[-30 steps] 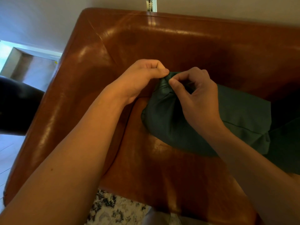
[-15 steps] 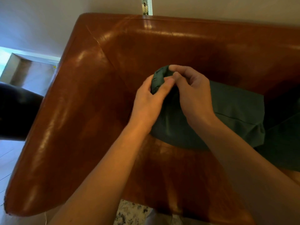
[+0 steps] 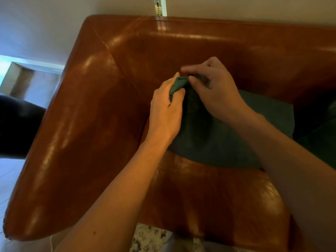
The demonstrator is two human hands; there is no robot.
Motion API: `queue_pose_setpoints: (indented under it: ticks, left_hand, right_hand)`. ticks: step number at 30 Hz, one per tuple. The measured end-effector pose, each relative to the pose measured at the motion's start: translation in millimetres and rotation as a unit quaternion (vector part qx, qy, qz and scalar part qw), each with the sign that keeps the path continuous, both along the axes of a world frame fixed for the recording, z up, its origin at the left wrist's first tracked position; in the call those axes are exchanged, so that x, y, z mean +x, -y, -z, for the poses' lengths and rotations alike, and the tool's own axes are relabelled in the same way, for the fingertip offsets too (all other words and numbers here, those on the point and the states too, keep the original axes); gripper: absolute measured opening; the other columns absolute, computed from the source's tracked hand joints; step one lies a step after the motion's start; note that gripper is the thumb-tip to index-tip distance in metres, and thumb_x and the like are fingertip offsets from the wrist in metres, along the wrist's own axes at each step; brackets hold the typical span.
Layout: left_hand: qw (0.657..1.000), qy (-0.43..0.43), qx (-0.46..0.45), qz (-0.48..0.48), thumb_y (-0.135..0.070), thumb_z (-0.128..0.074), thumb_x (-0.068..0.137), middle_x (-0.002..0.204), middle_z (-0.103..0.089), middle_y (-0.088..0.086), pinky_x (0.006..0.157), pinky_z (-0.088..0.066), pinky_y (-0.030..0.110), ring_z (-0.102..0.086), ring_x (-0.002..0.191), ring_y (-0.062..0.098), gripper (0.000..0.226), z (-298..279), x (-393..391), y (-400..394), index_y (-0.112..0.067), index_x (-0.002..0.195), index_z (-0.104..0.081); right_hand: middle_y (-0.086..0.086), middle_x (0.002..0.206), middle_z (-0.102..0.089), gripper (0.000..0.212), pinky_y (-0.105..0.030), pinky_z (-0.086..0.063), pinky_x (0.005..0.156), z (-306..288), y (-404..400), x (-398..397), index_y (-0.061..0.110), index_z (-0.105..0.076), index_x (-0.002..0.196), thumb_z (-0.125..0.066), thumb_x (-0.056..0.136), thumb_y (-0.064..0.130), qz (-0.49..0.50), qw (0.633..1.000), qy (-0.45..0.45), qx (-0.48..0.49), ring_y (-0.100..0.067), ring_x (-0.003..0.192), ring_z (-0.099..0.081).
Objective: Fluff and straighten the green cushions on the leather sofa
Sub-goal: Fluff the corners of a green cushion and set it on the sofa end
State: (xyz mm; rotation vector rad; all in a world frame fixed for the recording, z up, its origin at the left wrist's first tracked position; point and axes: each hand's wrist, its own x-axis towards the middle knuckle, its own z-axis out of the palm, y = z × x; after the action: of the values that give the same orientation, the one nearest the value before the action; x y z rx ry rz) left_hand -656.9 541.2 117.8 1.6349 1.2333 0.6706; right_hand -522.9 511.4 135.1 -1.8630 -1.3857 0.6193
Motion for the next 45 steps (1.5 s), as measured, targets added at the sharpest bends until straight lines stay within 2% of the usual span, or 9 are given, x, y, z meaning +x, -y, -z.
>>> queue_pose_setpoints:
  ticks: [5,9,15,22,25,32,40,42,45]
  left_hand:
    - [0.985,-0.116,0.128,0.004,-0.034,-0.05,0.094,0.128,-0.052,-0.007,0.102,-0.041,0.043,-0.046,0.12,0.013,0.044,-2.5,-6.5,-2.6,-0.024,0.137,-0.051]
    - [0.966,-0.126,0.217,-0.063,-0.034,-0.066,0.084,0.096,-0.048,-0.009,0.082,-0.046,0.04,-0.049,0.093,0.012,0.016,-6.6,-6.3,0.7,-0.024,0.09,-0.055]
    - [0.977,-0.054,0.2,-0.04,-0.019,-0.063,0.089,0.09,-0.052,-0.008,0.077,-0.043,0.024,-0.053,0.088,0.013,0.003,-4.0,-5.7,2.1,-0.018,0.088,-0.061]
    - [0.989,0.0,0.146,-0.014,-0.016,-0.058,0.094,0.098,-0.062,-0.003,0.078,-0.047,0.019,-0.058,0.09,0.004,0.016,-1.0,-10.7,-4.9,-0.014,0.106,-0.067]
    - [0.991,-0.01,0.132,-0.014,-0.023,-0.058,0.094,0.101,-0.06,-0.005,0.078,-0.044,0.014,-0.057,0.091,0.001,0.019,0.7,-10.0,-5.3,-0.017,0.111,-0.065]
    - [0.977,-0.056,0.158,-0.132,-0.033,-0.071,0.083,0.076,-0.056,0.003,0.059,-0.039,0.02,-0.049,0.067,0.012,0.027,2.1,-8.6,-2.1,-0.009,0.079,-0.057]
    - [0.974,-0.082,0.178,-0.117,-0.038,-0.06,0.092,0.074,-0.056,-0.002,0.062,-0.04,0.028,-0.049,0.067,0.011,0.029,2.4,-6.2,-11.1,-0.013,0.078,-0.058]
    - [0.967,-0.107,0.198,-0.121,-0.039,-0.06,0.09,0.084,-0.053,-0.003,0.072,-0.044,0.033,-0.049,0.078,0.012,0.024,1.5,-2.3,-7.2,-0.016,0.084,-0.054]
    - [0.938,-0.212,0.251,-0.108,-0.041,-0.062,0.087,0.124,-0.051,0.003,0.099,-0.038,0.039,-0.046,0.117,0.02,0.04,-0.3,3.9,4.8,-0.019,0.12,-0.055]
  right_hand:
    - [0.005,0.093,-0.046,0.007,-0.025,-0.037,0.082,1.6,-5.5,7.1,0.021,-0.068,0.094,-0.061,0.092,0.022,-0.012,0.996,0.08,0.024,-0.011,0.095,-0.044]
    - [0.001,0.096,-0.048,0.007,-0.022,-0.042,0.083,7.2,-0.6,0.3,0.02,-0.062,0.09,-0.063,0.09,0.013,-0.002,0.998,0.037,0.05,-0.014,0.095,-0.049]
    - [0.002,0.095,-0.044,0.014,-0.024,-0.043,0.081,8.9,-7.2,-2.4,0.021,-0.054,0.084,-0.065,0.088,0.013,-0.002,0.999,0.022,0.045,-0.014,0.091,-0.048]
    - [-0.006,0.102,-0.05,0.019,-0.032,-0.045,0.091,7.7,-4.2,0.6,0.017,-0.067,0.108,-0.062,0.091,0.011,-0.044,0.998,0.002,0.048,-0.018,0.1,-0.05]
    - [-0.003,0.101,-0.049,0.014,-0.03,-0.044,0.091,3.5,-8.6,3.8,0.019,-0.068,0.102,-0.061,0.092,0.012,-0.049,0.998,-0.001,0.049,-0.018,0.101,-0.05]
    - [0.001,0.099,-0.05,0.014,-0.03,-0.047,0.089,12.9,-17.8,-3.4,0.021,-0.066,0.101,-0.06,0.091,0.015,0.007,0.998,0.023,0.062,-0.016,0.098,-0.052]
    - [0.008,0.102,-0.049,0.017,-0.04,-0.044,0.093,21.5,54.1,15.4,0.022,-0.064,0.108,-0.06,0.092,0.024,0.1,0.991,0.074,0.053,-0.013,0.104,-0.047]
    - [0.005,0.105,-0.049,0.016,-0.045,-0.042,0.093,26.4,84.3,26.8,0.022,-0.064,0.107,-0.061,0.091,0.025,0.151,0.982,0.104,0.048,-0.014,0.106,-0.044]
    - [-0.005,0.116,-0.05,0.021,-0.048,-0.041,0.097,35.3,121.9,46.1,0.02,-0.064,0.11,-0.064,0.089,0.024,0.238,0.964,0.12,0.024,-0.022,0.113,-0.044]
